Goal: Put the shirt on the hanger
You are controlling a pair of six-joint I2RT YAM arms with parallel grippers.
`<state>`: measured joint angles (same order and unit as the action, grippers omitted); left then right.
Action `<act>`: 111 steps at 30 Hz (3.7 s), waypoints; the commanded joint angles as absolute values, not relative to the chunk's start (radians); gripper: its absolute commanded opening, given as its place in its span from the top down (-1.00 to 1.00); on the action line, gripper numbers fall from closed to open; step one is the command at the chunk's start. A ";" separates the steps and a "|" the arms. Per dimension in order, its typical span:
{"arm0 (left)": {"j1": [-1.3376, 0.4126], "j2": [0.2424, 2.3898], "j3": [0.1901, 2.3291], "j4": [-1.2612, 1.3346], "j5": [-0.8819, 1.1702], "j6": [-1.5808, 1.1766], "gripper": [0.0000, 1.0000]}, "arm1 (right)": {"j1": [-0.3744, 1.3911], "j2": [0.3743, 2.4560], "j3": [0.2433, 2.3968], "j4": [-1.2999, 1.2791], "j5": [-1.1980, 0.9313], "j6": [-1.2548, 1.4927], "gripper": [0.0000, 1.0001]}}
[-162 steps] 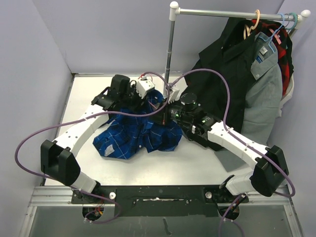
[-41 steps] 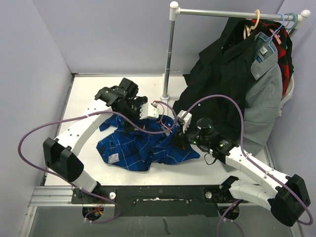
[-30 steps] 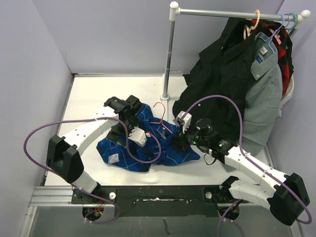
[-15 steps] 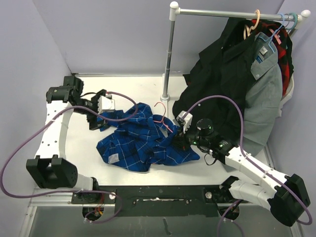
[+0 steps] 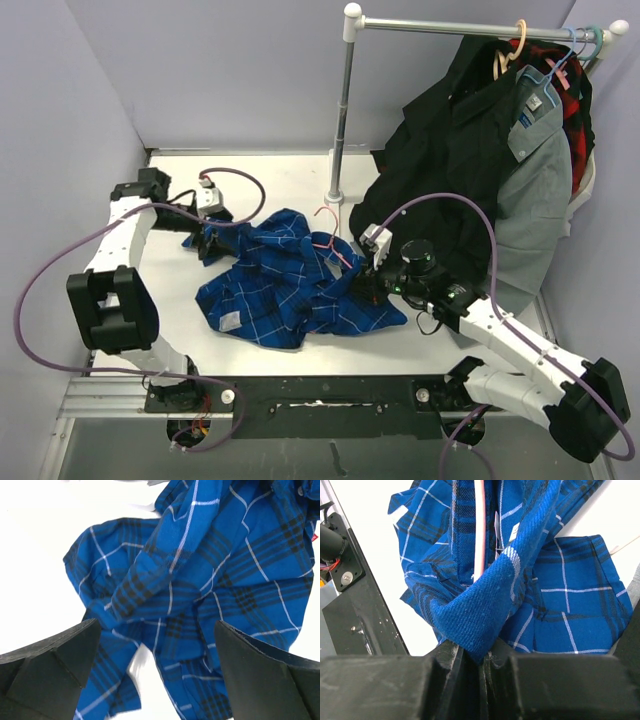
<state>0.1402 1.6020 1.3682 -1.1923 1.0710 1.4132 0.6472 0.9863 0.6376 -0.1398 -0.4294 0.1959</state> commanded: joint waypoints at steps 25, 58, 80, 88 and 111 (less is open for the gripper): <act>-0.013 2.253 1.785 -1.733 1.301 1.827 1.00 | 0.577 0.874 0.795 -0.262 -0.412 0.174 1.00; 0.045 1.655 1.942 -1.060 0.782 0.453 -0.96 | 0.449 1.010 1.464 -0.902 0.101 0.073 1.00; 0.063 1.405 1.790 -1.161 0.662 0.346 -0.96 | 0.288 1.416 2.148 -0.916 0.208 -0.061 1.00; 0.076 1.378 1.754 -1.152 0.716 0.337 -0.96 | 0.257 1.539 2.269 -0.876 0.144 -0.041 1.00; 0.077 1.382 1.702 -1.103 0.751 0.315 -0.96 | 0.172 1.694 2.239 -0.715 0.005 0.019 1.00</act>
